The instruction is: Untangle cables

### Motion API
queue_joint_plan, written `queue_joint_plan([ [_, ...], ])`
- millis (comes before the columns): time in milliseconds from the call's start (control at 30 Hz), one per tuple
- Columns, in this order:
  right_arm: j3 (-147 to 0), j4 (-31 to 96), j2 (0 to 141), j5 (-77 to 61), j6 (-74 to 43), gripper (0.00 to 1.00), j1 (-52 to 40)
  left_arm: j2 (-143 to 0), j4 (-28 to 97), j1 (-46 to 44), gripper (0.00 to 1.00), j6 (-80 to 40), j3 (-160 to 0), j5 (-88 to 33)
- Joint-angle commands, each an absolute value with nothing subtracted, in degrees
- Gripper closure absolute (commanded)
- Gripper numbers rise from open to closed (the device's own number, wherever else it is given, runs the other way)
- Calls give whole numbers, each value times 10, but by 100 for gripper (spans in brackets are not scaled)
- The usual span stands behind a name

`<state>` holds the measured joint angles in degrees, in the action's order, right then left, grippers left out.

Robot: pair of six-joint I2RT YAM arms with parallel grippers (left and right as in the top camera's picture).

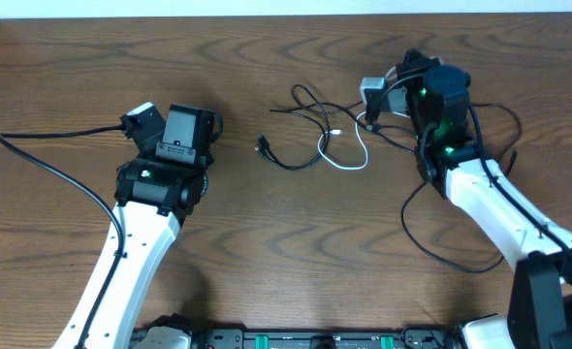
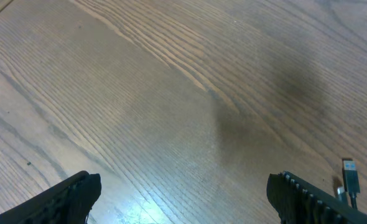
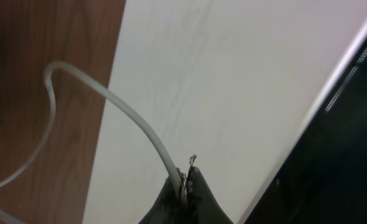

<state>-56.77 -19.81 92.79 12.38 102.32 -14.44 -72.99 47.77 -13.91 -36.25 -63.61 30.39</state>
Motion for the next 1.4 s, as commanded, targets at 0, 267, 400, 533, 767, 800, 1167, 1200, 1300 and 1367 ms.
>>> queue_joint_plan([
  [0, -573, -250, 937, 190, 1034, 99, -103, -733, 480, -136, 9, -372, -640, 317],
  [267, -573, -511, 934, 254, 1034, 99, -57, -733, 479, -136, 10, -372, -640, 317],
  [400, -575, -626, 931, 253, 1034, 99, -62, -733, 479, -136, 10, -372, -640, 317],
  [533, -588, -653, 931, 251, 1031, 99, -63, -733, 479, -136, 10, -372, -640, 317],
  [767, -632, -541, 931, 245, 965, 99, -33, -733, 480, -136, 9, -372, -640, 317],
  [800, -639, -519, 931, 241, 958, 99, -24, -733, 479, -136, 10, -372, -640, 317],
  [1167, -656, -350, 931, 201, 862, 99, 75, -733, 479, -136, 9, -372, -640, 317],
  [1200, -656, -332, 931, 200, 828, 99, 85, -733, 479, -136, 9, -372, -640, 317],
  [1300, -656, -297, 931, 196, 721, 99, 109, -733, 480, -136, 9, -372, -640, 317],
  [1367, -656, -289, 931, 190, 637, 99, 124, -733, 479, -136, 9, -372, -640, 317],
])
